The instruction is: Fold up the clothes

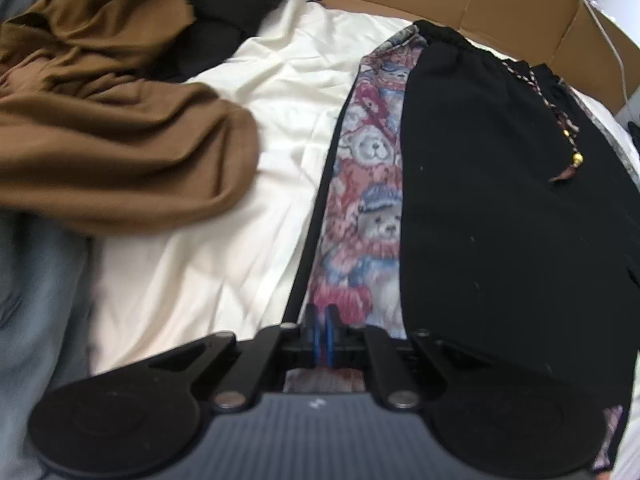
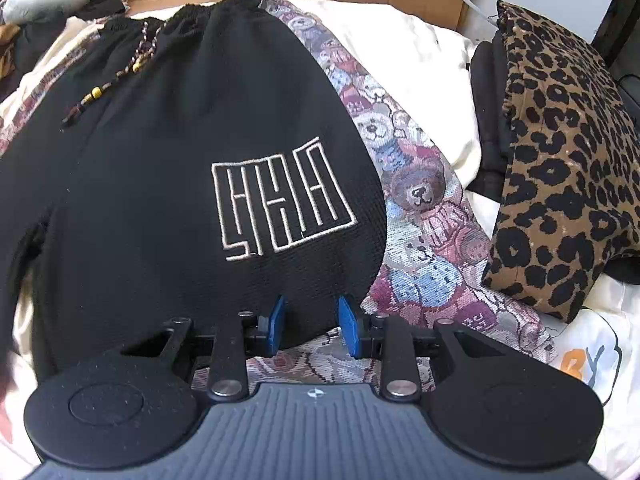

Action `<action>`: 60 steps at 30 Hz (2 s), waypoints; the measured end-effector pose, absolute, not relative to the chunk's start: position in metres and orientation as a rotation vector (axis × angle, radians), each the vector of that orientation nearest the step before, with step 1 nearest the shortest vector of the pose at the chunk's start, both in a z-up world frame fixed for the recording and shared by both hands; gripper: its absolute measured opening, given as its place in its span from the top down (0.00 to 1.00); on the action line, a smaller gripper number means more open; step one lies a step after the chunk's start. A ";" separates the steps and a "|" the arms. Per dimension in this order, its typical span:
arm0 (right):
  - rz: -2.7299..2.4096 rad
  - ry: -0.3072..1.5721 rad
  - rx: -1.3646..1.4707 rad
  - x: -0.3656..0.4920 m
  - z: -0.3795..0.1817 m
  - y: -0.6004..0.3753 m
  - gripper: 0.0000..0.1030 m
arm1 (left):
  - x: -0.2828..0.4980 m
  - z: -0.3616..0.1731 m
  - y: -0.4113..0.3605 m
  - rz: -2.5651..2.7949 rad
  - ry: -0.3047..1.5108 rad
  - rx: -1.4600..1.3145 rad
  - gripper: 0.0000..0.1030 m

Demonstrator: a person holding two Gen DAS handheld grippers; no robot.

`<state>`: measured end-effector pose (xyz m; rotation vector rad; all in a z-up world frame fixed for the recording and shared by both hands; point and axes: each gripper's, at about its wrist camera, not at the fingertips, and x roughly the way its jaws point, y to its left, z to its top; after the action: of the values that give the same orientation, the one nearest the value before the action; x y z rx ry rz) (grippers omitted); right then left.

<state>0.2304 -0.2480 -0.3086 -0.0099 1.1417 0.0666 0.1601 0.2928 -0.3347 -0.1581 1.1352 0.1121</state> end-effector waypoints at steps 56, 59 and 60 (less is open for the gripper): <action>0.200 0.904 -0.144 0.420 -0.282 -0.172 0.56 | 0.075 -0.358 0.324 0.158 1.188 -0.393 0.63; 0.202 0.897 -0.159 0.439 -0.285 -0.165 0.56 | 0.073 -0.360 0.322 0.134 1.197 -0.373 0.92; 0.201 0.897 -0.163 0.445 -0.287 -0.162 0.56 | 0.071 -0.361 0.322 0.126 1.196 -0.374 0.93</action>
<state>0.4453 -0.1623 -0.2868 -0.1632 0.8975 0.2008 0.0706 0.3224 -0.3610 -0.3740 1.1958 0.1263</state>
